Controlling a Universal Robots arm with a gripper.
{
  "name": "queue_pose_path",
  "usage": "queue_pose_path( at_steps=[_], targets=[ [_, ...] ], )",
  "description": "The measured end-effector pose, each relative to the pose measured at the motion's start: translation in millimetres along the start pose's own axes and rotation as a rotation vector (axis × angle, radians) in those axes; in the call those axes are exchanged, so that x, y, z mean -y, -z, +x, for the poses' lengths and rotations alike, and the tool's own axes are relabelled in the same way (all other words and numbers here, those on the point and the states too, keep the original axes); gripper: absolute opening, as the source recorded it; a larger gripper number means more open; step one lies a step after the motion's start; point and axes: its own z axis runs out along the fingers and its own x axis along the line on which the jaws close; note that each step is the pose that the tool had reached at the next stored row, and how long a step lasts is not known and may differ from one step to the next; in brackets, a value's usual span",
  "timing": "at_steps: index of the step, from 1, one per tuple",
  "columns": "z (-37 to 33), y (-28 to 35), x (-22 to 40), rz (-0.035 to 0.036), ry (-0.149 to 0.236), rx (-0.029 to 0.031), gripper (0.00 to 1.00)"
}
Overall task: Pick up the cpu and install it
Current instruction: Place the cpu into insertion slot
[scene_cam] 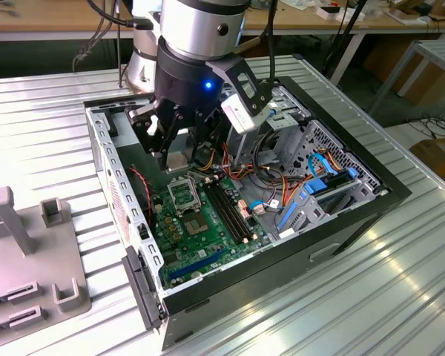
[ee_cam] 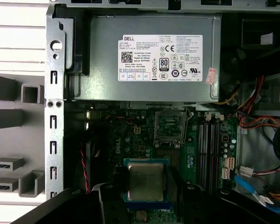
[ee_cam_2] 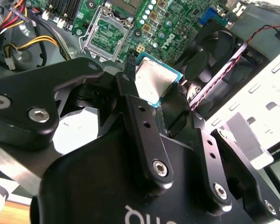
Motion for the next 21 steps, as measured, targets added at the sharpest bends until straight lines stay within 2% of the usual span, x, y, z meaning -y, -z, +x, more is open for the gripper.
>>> queue_pose_path(
  at_steps=[21],
  targets=[
    [-0.2, -6.7, 0.1, -0.0001, 0.000, 0.0001, 0.47]
  ],
)
